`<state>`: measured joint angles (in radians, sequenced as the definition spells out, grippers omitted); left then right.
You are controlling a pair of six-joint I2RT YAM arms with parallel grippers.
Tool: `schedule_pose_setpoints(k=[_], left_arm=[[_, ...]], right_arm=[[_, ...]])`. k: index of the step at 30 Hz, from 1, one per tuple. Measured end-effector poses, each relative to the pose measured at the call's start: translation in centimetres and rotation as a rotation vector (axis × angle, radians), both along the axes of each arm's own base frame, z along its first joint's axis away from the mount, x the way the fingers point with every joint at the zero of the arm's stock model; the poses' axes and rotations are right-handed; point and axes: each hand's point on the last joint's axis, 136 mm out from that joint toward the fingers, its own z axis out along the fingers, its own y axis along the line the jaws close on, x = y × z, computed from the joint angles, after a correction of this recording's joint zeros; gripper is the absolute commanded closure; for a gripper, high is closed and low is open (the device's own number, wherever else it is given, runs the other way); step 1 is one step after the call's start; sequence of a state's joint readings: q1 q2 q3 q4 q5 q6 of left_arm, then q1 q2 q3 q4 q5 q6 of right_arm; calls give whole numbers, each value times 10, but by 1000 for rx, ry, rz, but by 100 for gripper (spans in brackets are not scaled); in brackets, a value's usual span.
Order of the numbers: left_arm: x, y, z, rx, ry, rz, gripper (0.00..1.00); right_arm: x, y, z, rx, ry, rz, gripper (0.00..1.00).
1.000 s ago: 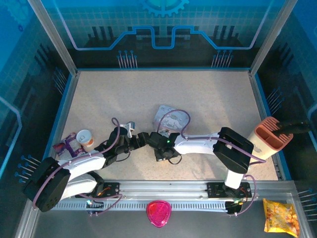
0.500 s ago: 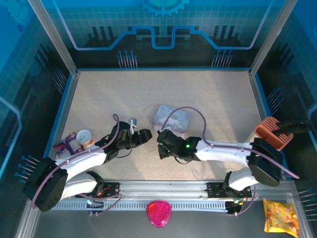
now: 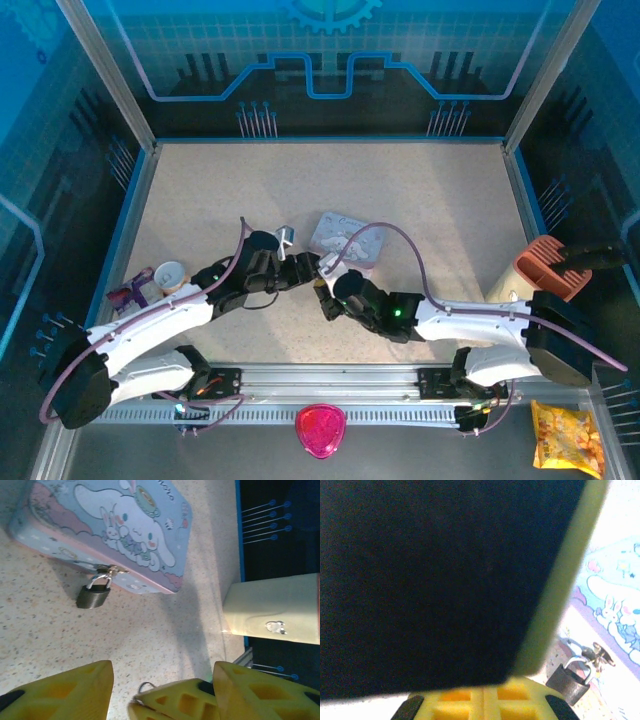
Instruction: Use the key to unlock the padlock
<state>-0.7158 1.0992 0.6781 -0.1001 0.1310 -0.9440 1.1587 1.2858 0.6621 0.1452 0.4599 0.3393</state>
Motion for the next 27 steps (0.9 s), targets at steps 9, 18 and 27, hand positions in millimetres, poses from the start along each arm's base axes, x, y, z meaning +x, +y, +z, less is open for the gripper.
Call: schedule_pose_setpoints(k=[9,18,27], left_arm=[[-2,6,-10,44,44,21,65],[-1,3,-8,37,49,23,88],[2,1,-10,49,50,20,100]], right_arm=[[0,5,15,35,-94,-7,100],[-2,6,14,9,-129,-12,100],[-1,5,10,-7,-136,-34,74]])
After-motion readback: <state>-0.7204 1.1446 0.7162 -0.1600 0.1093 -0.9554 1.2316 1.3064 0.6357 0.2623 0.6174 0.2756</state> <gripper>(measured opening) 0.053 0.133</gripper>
